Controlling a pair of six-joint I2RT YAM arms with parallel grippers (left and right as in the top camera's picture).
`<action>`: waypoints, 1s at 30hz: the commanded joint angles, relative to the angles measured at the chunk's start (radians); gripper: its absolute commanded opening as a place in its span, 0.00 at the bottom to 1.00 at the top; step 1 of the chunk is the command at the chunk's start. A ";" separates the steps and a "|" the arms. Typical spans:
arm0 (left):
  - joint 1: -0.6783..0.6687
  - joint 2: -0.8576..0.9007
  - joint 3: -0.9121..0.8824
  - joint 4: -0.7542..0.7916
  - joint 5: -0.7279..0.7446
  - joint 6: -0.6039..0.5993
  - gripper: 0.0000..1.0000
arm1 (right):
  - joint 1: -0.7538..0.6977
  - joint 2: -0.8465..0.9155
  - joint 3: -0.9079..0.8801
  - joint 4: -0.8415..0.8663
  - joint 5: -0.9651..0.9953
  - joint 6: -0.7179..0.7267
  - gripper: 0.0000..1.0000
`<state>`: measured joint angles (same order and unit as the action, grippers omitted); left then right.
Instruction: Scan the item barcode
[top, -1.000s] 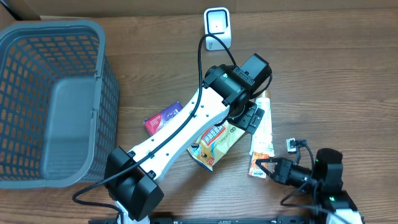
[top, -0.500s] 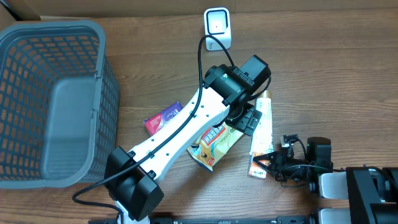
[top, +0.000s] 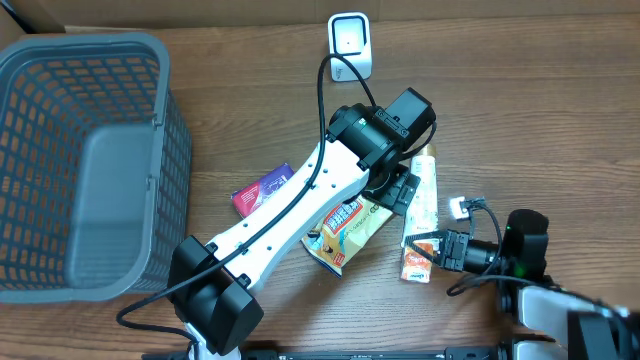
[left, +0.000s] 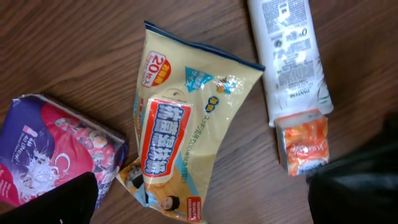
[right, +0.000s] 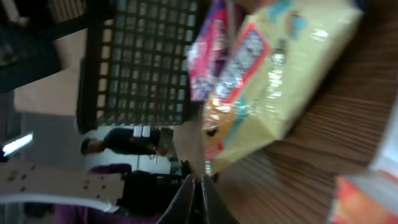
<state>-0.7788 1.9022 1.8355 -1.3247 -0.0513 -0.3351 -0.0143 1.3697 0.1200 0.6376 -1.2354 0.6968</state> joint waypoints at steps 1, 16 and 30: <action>0.000 -0.007 0.019 0.026 -0.037 -0.023 1.00 | 0.000 -0.113 0.009 -0.002 -0.053 0.029 0.29; 0.002 -0.154 0.105 0.097 -0.202 0.043 1.00 | -0.007 -0.519 0.088 -0.041 0.145 0.023 0.99; 0.008 -0.354 0.106 0.148 -0.458 0.029 1.00 | -0.208 -0.480 0.792 -0.749 0.467 -0.688 1.00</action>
<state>-0.7784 1.5902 1.9217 -1.1889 -0.4122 -0.3073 -0.2165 0.8680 0.7319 -0.0475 -0.9352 0.2924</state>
